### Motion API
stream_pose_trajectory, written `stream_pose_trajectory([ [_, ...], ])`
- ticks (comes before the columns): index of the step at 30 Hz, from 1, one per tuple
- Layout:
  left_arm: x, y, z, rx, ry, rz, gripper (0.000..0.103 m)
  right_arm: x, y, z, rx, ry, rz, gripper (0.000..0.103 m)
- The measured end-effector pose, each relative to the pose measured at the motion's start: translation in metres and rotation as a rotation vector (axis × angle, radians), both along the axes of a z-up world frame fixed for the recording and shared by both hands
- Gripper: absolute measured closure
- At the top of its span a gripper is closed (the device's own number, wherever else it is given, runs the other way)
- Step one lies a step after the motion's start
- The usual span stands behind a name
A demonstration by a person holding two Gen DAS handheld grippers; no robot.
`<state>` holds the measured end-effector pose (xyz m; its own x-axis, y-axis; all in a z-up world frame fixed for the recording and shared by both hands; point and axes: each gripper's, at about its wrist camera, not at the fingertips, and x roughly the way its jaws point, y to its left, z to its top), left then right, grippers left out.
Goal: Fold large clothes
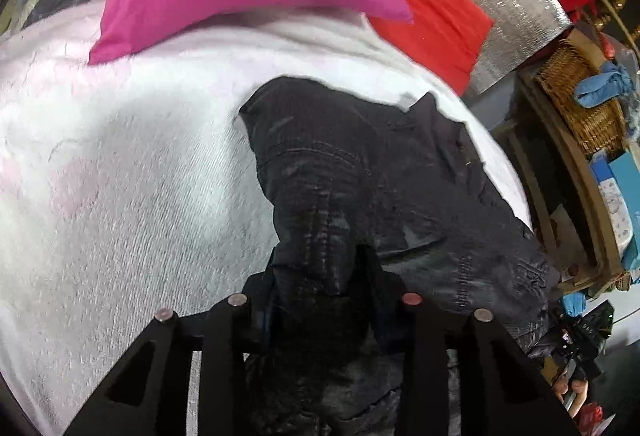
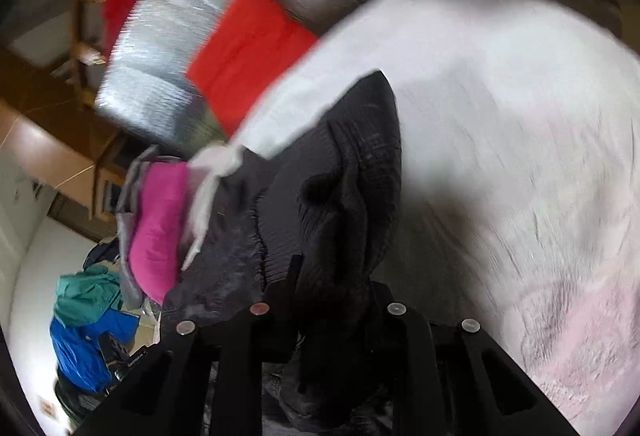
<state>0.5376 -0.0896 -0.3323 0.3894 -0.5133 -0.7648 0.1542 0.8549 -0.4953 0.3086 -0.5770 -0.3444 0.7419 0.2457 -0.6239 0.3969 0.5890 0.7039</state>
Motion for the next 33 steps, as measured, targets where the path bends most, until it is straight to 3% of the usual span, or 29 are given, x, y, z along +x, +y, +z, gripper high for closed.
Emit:
stream_pose_trajectory([
  [2,0.003,0.0,-0.005,-0.004,0.028,0.005,0.055,0.005,-0.001,-0.013,0.028,0.048,-0.005,0.078],
  [6,0.002,0.005,-0.007,0.002,0.07,0.037,0.049,0.007,-0.004,-0.009,0.061,0.037,0.002,0.072],
  [8,-0.001,0.008,0.003,0.011,0.055,0.062,0.049,0.001,-0.008,-0.001,0.056,0.05,-0.038,0.046],
  [10,-0.006,0.009,0.014,0.032,0.015,0.076,0.048,-0.011,-0.014,0.013,0.024,0.013,-0.077,0.029],
  [14,-0.02,0.018,0.033,0.048,-0.025,0.095,0.047,-0.048,-0.024,0.043,0.003,-0.078,-0.168,0.028],
  [17,-0.035,0.022,0.049,0.037,-0.071,0.093,0.047,-0.058,-0.013,0.053,0.075,-0.13,-0.084,0.028],
  [21,-0.064,0.016,0.057,-0.041,-0.073,0.004,0.044,-0.054,0.021,0.041,0.214,-0.115,0.033,0.028],
  [23,-0.079,0.011,0.051,-0.072,-0.033,-0.039,0.044,-0.048,0.038,0.023,0.293,-0.083,0.061,0.028],
  [27,-0.093,-0.003,0.022,-0.16,0.125,-0.078,0.044,-0.04,0.064,-0.012,0.391,0.0,0.077,0.028],
  [33,-0.076,-0.001,-0.008,-0.243,0.232,0.035,0.043,-0.015,0.084,-0.031,0.378,-0.007,0.027,0.029],
])
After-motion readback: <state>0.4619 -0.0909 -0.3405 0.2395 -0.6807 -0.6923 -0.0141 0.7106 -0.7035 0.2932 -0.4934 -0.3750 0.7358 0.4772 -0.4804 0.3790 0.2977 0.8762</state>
